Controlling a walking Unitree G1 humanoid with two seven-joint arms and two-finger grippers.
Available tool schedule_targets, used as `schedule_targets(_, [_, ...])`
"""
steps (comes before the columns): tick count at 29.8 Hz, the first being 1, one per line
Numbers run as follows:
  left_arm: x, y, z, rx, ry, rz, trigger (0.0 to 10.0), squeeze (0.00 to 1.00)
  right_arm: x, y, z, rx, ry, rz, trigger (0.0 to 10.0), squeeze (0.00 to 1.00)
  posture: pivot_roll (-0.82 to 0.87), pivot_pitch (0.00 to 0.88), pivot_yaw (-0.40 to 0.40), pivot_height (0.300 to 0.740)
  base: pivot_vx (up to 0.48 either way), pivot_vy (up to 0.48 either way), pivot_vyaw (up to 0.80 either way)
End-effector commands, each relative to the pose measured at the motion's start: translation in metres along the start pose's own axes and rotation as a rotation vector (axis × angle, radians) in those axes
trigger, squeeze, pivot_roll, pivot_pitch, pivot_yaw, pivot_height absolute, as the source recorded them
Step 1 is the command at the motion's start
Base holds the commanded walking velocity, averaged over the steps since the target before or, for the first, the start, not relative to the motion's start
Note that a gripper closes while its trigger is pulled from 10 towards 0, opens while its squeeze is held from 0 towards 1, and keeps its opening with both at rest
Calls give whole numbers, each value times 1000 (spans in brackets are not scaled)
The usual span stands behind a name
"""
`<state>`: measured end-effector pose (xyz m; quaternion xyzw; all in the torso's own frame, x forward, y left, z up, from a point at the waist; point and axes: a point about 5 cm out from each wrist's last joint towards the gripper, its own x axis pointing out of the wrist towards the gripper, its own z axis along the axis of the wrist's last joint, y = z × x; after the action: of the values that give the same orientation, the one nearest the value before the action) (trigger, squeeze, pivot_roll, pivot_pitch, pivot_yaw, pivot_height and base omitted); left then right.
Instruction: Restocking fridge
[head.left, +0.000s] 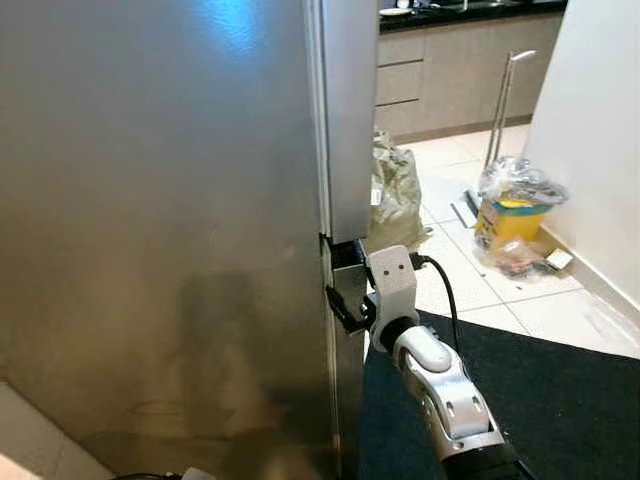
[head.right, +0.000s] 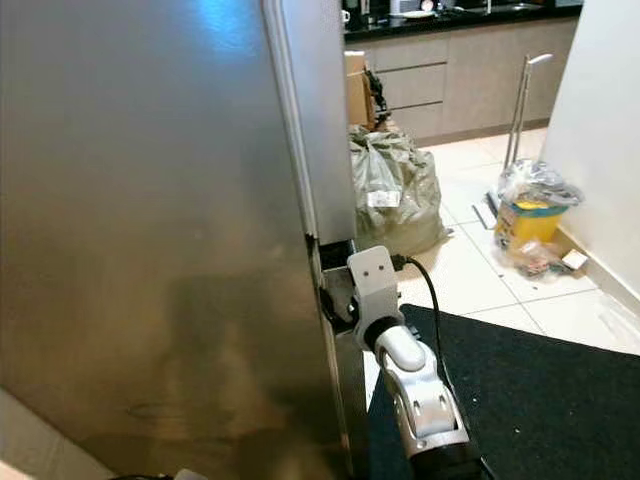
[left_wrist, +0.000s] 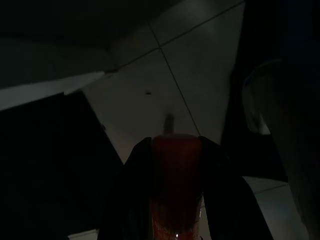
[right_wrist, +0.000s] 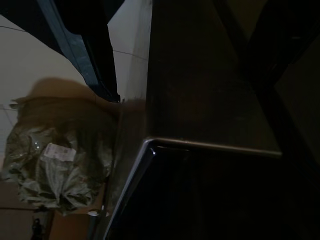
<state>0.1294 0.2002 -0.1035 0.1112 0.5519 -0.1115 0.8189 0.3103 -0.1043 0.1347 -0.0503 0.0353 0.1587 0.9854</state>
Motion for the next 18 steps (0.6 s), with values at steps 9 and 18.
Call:
schedule_targets(9, [0,0,-1,10,6,-3,10000,0,-2,-42,32,-26,-119,-254,10000,0,-181,16,88,740,0,0,0])
schedule_targets(18, [0,0,0,12,6,-4,10000,0,-5,-55,28,-41,-97,-335,10000,0,-184,18,91,740,0,0,0])
